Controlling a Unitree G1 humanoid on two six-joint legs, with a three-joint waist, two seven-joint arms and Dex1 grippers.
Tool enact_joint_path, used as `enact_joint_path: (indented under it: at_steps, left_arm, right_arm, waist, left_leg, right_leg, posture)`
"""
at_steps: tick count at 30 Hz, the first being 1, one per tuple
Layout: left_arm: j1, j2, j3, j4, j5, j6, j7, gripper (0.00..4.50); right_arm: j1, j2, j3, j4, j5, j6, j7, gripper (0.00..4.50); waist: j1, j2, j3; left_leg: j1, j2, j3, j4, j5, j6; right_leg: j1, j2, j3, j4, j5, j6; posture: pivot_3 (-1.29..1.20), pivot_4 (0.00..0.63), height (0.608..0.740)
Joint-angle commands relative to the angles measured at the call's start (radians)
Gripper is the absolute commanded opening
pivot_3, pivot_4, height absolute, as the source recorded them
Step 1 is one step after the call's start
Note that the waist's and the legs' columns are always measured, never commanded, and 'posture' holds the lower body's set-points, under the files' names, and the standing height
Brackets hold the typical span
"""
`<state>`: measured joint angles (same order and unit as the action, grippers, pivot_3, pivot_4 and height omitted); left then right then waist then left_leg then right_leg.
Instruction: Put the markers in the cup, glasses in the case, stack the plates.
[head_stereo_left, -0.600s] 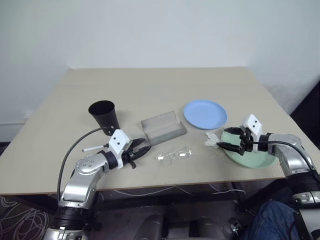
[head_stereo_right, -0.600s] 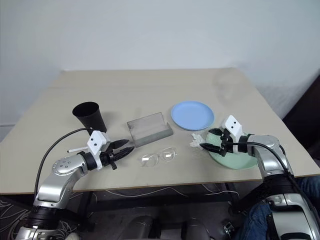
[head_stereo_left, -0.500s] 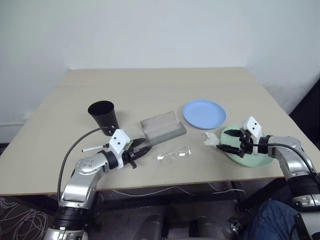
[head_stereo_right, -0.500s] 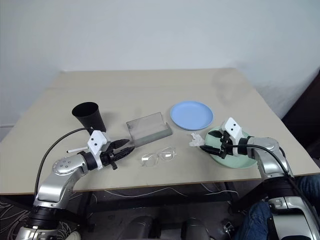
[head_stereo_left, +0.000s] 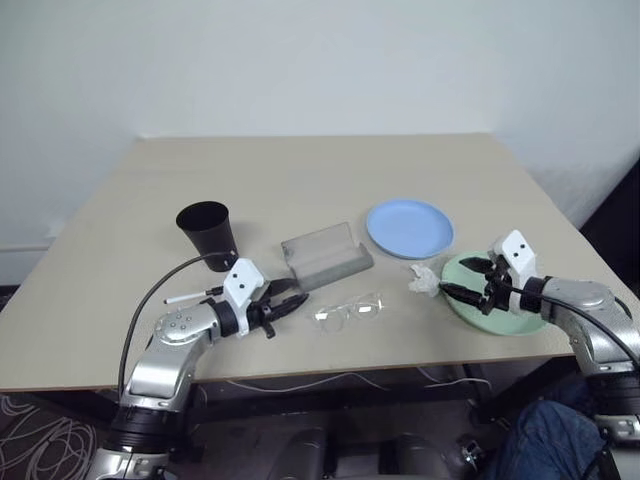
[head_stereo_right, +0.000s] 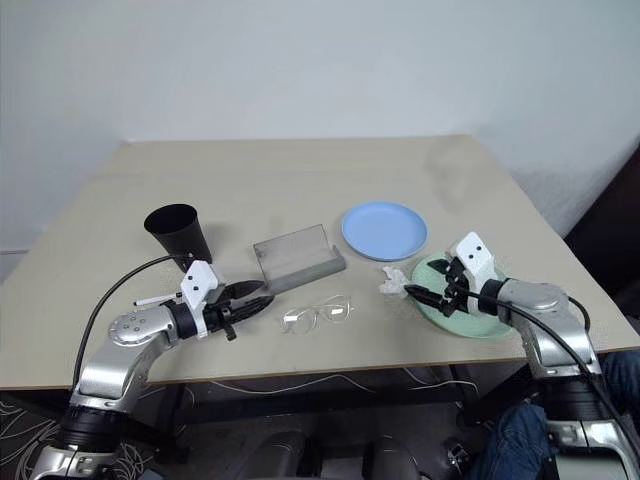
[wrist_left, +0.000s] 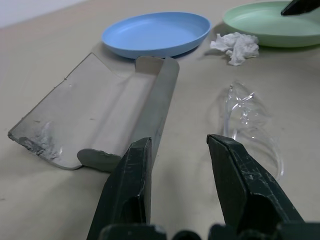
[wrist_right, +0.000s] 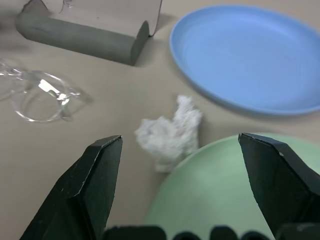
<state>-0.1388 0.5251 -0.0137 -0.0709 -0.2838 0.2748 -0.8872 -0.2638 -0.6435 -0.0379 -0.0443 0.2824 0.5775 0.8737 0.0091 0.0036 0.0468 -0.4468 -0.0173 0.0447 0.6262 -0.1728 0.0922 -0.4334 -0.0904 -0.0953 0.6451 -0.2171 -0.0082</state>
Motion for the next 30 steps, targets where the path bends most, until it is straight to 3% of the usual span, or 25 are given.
enact_joint_path:
  at_steps: [1,13,22,27,30]
  left_arm:
    - [0.01,0.011,0.023,-0.051,-0.038,0.009,-0.009,1.79]
    - [-0.046,-0.016,-0.013,-0.054,-0.061,0.035,-0.012,1.79]
    - [-0.098,-0.036,-0.055,-0.039,-0.052,0.047,-0.016,1.79]
    - [-0.096,-0.043,-0.064,-0.059,-0.053,0.056,-0.005,1.79]
    - [-0.087,-0.043,-0.063,-0.07,-0.053,0.057,0.0,1.75]
  right_arm:
    - [0.029,-0.018,-0.041,-0.107,0.052,0.071,-0.016,4.03]
    - [0.053,-0.069,0.003,-0.25,0.036,0.236,-0.112,4.03]
    - [-0.041,0.005,0.096,-0.129,-0.062,0.35,-0.295,4.03]
    - [-0.075,0.005,0.164,-0.108,-0.111,0.379,-0.323,4.03]
    - [-0.087,0.0,0.203,-0.102,-0.148,0.38,-0.338,3.42]
  waist:
    - [0.0,0.0,0.0]
    - [0.0,0.001,0.0]
    - [0.0,0.001,0.0]
    - [0.0,0.001,0.0]
    - [0.0,0.0,0.0]
  left_leg:
    - [0.0,0.0,0.0,0.0,0.0,0.0]
    - [0.0,0.0,0.0,0.0,-0.001,0.002]
    - [0.001,0.0,0.001,0.001,-0.001,0.002]
    - [0.0,0.0,0.001,0.002,-0.002,0.003]
    - [0.001,0.0,0.001,0.003,-0.003,0.004]
  right_leg:
    - [0.0,0.0,0.0,0.0,0.0,0.0]
    - [0.004,-0.001,-0.002,-0.004,0.002,0.003]
    - [0.003,-0.002,-0.004,-0.004,0.002,0.003]
    - [0.003,-0.002,-0.004,-0.005,0.002,0.003]
    - [0.004,-0.002,-0.004,-0.005,0.002,0.004]
  posture:
    - [0.0,0.0,0.721]
    - [0.0,0.0,0.721]
    - [0.0,0.0,0.721]
    - [0.0,0.0,0.721]
    - [0.0,0.0,0.721]
